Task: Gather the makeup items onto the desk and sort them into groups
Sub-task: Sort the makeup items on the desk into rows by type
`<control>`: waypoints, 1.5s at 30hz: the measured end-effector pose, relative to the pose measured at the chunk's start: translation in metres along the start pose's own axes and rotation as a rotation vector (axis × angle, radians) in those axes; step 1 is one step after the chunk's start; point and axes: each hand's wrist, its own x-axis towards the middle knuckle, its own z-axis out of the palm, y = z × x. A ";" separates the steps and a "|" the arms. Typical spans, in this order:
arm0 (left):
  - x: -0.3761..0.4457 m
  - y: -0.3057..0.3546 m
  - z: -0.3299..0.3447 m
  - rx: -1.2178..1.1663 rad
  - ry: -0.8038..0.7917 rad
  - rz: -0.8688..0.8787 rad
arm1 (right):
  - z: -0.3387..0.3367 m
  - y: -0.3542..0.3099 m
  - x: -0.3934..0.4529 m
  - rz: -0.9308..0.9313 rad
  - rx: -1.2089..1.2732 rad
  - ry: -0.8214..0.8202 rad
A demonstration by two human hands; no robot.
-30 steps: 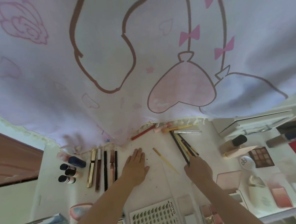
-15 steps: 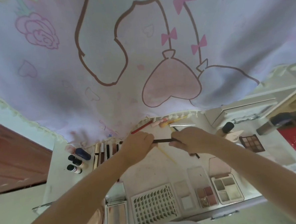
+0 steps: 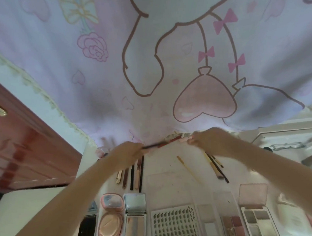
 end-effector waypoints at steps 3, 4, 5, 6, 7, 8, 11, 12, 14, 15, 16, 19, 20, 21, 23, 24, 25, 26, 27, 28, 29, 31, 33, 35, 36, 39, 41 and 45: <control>-0.013 -0.034 -0.017 -0.120 0.123 -0.127 | -0.004 0.040 -0.009 0.208 0.003 0.018; -0.011 -0.035 -0.019 -0.113 0.133 -0.127 | -0.002 0.040 -0.007 0.198 0.081 0.029; -0.008 -0.031 -0.018 -0.102 0.119 -0.124 | 0.000 0.032 -0.002 0.164 0.194 0.041; -0.004 -0.023 -0.015 -0.092 0.097 -0.116 | 0.001 0.021 0.004 0.120 0.324 0.055; 0.001 -0.016 -0.010 -0.082 0.079 -0.104 | 0.002 0.009 0.010 0.077 0.433 0.068; 0.004 -0.009 -0.005 -0.076 0.067 -0.091 | 0.002 0.001 0.016 0.045 0.514 0.082; 0.004 0.005 0.002 -0.029 0.045 -0.058 | -0.005 -0.012 0.027 0.003 0.675 0.155; 0.003 0.008 0.003 -0.008 0.041 -0.051 | -0.007 -0.015 0.029 -0.005 0.705 0.184; 0.001 0.014 0.001 0.033 0.053 -0.033 | -0.008 -0.019 0.032 -0.019 0.731 0.224; 0.001 0.015 0.000 0.044 0.064 -0.029 | -0.008 -0.020 0.033 -0.023 0.743 0.235; 0.001 0.015 -0.001 0.051 0.071 -0.028 | -0.007 -0.021 0.034 -0.023 0.760 0.246; 0.003 0.013 -0.001 0.073 0.050 -0.054 | -0.005 -0.021 0.035 -0.017 0.801 0.246; 0.003 0.011 0.000 0.079 0.039 -0.062 | -0.003 -0.021 0.035 -0.015 0.803 0.242; 0.004 0.009 0.001 0.084 0.030 -0.065 | -0.002 -0.021 0.036 -0.013 0.810 0.239; 0.004 0.007 0.004 0.096 0.021 -0.060 | 0.002 -0.021 0.038 -0.009 0.836 0.230; 0.004 0.006 0.006 0.096 0.021 -0.056 | 0.003 -0.021 0.038 -0.009 0.848 0.224; 0.005 0.005 0.007 0.093 0.020 -0.053 | 0.004 -0.022 0.039 -0.010 0.858 0.218; 0.005 0.004 0.008 0.089 0.017 -0.051 | 0.005 -0.023 0.039 -0.010 0.862 0.208; 0.006 0.003 0.009 0.088 0.013 -0.048 | 0.006 -0.023 0.040 -0.008 0.861 0.196; 0.007 0.003 0.011 0.088 0.012 -0.044 | 0.007 -0.024 0.042 -0.007 0.855 0.182; 0.008 0.002 0.012 0.088 0.013 -0.040 | 0.009 -0.025 0.044 -0.009 0.852 0.169; 0.009 -0.001 0.016 0.069 0.009 -0.040 | 0.013 -0.028 0.050 -0.028 0.833 0.152; 0.010 -0.005 0.022 0.016 -0.001 -0.058 | 0.019 -0.029 0.060 -0.045 0.787 0.122; 0.012 -0.011 0.032 -0.070 -0.017 -0.110 | 0.025 -0.031 0.074 -0.053 0.725 0.043; 0.014 -0.015 0.037 -0.126 -0.036 -0.154 | 0.029 -0.031 0.082 -0.064 0.673 -0.006; 0.021 -0.027 0.052 -0.250 -0.129 -0.281 | 0.042 -0.036 0.108 -0.093 0.495 -0.121; 0.027 -0.034 0.061 -0.277 -0.153 -0.319 | 0.051 -0.041 0.125 -0.104 0.421 -0.147; 0.042 -0.044 0.077 -0.284 -0.157 -0.396 | 0.067 -0.053 0.152 -0.149 0.301 -0.161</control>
